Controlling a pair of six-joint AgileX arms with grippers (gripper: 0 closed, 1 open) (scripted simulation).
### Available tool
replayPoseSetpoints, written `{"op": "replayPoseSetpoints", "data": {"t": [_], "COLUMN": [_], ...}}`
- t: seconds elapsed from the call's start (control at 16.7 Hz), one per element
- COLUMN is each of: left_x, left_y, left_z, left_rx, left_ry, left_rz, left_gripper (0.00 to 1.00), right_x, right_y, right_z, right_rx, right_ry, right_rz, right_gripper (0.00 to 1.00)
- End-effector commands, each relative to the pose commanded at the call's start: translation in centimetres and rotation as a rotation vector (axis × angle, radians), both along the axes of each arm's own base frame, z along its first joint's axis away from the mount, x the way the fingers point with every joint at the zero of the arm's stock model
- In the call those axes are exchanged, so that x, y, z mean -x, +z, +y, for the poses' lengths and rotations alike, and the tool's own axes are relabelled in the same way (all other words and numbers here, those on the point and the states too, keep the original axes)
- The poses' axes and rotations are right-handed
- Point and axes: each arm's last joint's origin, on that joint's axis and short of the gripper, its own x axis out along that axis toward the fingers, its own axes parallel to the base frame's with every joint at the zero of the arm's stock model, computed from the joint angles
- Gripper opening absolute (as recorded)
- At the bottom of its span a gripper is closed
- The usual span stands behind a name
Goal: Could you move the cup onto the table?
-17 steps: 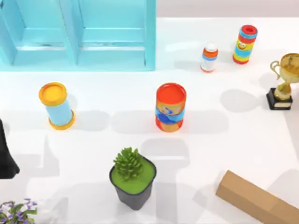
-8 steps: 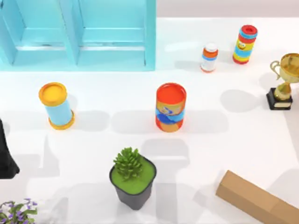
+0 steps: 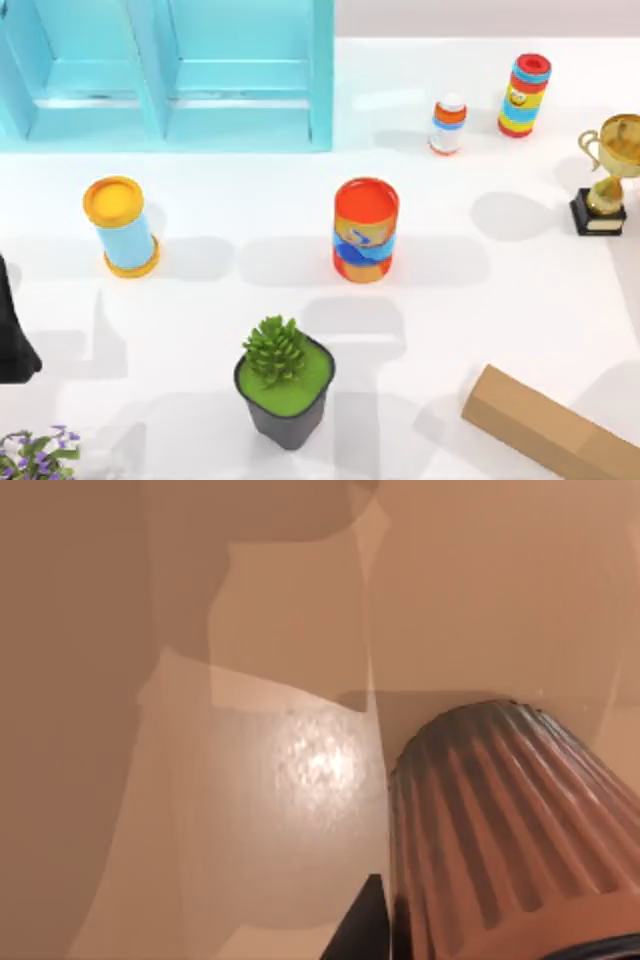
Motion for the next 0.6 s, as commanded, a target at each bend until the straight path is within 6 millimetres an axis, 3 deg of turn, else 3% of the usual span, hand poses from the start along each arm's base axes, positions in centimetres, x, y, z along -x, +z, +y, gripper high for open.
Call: {"op": "replayPoseSetpoints", "data": {"t": [0.6], "left_x": [0.0], "left_y": [0.0], "left_z": [0.0], "left_rx": [0.0], "left_ry": [0.0], "left_rz": [0.0], "left_gripper": [1.0], "right_x": [0.05], "right_y": [0.08], "right_z": [0.0], "right_rx": [0.001], "right_ry": [-0.002], "right_rz": [0.0], "right_gripper": [0.0]}}
